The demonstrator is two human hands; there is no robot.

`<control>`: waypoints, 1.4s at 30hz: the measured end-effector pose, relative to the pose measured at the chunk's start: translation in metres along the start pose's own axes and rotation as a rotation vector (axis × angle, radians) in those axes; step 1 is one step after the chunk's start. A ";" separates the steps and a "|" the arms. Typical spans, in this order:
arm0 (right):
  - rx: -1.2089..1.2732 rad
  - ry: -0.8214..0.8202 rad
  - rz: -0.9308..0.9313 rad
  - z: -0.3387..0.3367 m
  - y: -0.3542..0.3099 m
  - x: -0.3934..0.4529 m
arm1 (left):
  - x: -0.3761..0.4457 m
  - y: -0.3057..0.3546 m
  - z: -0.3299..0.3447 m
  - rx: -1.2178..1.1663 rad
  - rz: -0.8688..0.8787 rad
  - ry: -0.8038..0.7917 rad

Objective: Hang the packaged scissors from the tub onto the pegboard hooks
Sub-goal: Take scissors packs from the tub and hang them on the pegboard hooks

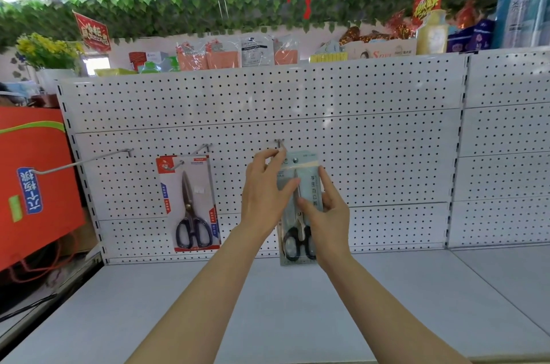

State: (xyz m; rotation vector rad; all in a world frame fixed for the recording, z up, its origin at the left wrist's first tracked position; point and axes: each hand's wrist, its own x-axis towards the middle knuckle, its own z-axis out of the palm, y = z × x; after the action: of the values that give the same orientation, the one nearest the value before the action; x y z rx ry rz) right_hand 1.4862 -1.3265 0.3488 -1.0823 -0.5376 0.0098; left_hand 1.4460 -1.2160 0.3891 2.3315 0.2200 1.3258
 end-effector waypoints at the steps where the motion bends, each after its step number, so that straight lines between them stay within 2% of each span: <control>1: -0.004 0.001 0.001 0.000 0.002 0.002 | 0.001 -0.001 0.001 -0.005 -0.003 0.003; 6: -0.051 0.017 0.008 0.003 0.017 0.015 | 0.007 -0.011 0.005 0.043 -0.024 -0.029; 13: -0.328 0.067 -0.074 0.003 0.034 0.028 | 0.011 -0.018 0.010 0.138 -0.018 -0.062; 23: -0.631 0.017 -0.232 -0.026 0.011 0.023 | 0.006 -0.008 -0.012 0.318 0.080 -0.085; 30: -1.010 -0.005 -0.518 -0.058 -0.035 -0.004 | -0.022 0.030 -0.035 0.490 0.174 -0.103; 36: -1.215 -0.025 -0.739 -0.104 -0.065 -0.039 | -0.067 0.075 -0.044 0.633 0.254 -0.114; 42: -1.329 -0.046 -0.775 -0.174 -0.075 -0.094 | -0.136 0.121 -0.011 0.589 0.263 -0.198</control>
State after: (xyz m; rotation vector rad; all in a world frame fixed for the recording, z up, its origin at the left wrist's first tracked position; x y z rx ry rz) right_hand 1.4588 -1.5333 0.3116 -2.0654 -1.0176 -1.1421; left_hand 1.3560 -1.3672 0.3434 3.0580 0.2772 1.2550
